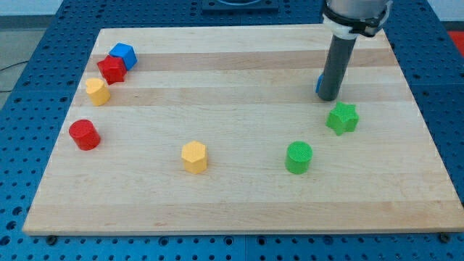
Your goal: Keep red circle vertically below yellow heart
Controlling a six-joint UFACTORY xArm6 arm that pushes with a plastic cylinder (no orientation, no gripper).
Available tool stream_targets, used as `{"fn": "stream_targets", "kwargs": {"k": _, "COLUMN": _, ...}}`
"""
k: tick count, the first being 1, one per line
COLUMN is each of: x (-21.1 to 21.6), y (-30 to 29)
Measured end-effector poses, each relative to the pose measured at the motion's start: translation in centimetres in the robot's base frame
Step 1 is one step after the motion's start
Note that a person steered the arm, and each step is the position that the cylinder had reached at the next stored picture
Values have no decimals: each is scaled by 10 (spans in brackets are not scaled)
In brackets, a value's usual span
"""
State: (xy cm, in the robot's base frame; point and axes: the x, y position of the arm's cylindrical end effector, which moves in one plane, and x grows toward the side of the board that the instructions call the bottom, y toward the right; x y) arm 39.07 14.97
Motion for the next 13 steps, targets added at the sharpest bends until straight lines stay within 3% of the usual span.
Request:
{"fn": "stream_targets", "kwargs": {"k": 1, "x": 1, "y": -66}}
{"fn": "stream_targets", "kwargs": {"k": 2, "x": -20, "y": -174}}
{"fn": "stream_targets", "kwargs": {"k": 3, "x": -73, "y": -232}}
{"fn": "stream_targets", "kwargs": {"k": 4, "x": -137, "y": -338}}
{"fn": "stream_targets", "kwargs": {"k": 5, "x": -171, "y": -391}}
{"fn": "stream_targets", "kwargs": {"k": 7, "x": -199, "y": -406}}
{"fn": "stream_targets", "kwargs": {"k": 9, "x": -199, "y": -298}}
{"fn": "stream_targets", "kwargs": {"k": 10, "x": -199, "y": -309}}
{"fn": "stream_targets", "kwargs": {"k": 11, "x": -200, "y": -376}}
{"fn": "stream_targets", "kwargs": {"k": 12, "x": -164, "y": -454}}
{"fn": "stream_targets", "kwargs": {"k": 13, "x": -124, "y": -455}}
